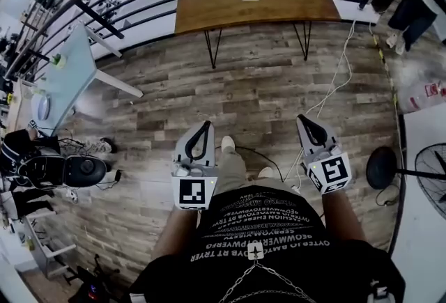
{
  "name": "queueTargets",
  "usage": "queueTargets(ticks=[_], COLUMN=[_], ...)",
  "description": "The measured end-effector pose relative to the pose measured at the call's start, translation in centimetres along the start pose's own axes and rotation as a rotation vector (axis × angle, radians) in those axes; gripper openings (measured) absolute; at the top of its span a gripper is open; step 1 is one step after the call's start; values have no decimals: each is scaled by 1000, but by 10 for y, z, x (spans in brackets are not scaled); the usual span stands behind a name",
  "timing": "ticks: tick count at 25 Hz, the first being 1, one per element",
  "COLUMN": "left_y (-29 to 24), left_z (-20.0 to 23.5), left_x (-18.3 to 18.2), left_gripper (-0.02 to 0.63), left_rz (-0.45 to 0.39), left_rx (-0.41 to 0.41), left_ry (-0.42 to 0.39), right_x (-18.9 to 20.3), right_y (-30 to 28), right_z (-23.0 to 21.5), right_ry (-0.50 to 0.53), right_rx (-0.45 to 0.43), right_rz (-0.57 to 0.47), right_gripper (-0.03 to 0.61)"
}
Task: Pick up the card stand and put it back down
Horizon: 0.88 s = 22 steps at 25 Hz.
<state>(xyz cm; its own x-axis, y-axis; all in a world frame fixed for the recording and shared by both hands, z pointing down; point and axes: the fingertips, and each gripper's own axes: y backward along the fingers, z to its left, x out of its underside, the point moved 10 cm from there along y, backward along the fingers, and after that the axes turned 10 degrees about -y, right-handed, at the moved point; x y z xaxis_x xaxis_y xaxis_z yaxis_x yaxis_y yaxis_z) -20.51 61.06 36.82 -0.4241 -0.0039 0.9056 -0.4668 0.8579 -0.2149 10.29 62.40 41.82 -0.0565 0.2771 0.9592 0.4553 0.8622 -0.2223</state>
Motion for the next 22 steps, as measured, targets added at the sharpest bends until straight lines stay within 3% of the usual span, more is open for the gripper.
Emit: queueTargets(ticks=[12,22], left_y=[-83,-144], left_z=[56,137], left_x=[15,31], left_gripper=[20,20], left_rz=[-39,-59], left_rx=[81,115], left_ry=[-15,1], right_x=[-18,-42], right_y=[-73,-164], right_z=[-18,-14], right_ry=[-1,-18], right_rx=[63,94], right_rz=[9,22], right_gripper=[14,14])
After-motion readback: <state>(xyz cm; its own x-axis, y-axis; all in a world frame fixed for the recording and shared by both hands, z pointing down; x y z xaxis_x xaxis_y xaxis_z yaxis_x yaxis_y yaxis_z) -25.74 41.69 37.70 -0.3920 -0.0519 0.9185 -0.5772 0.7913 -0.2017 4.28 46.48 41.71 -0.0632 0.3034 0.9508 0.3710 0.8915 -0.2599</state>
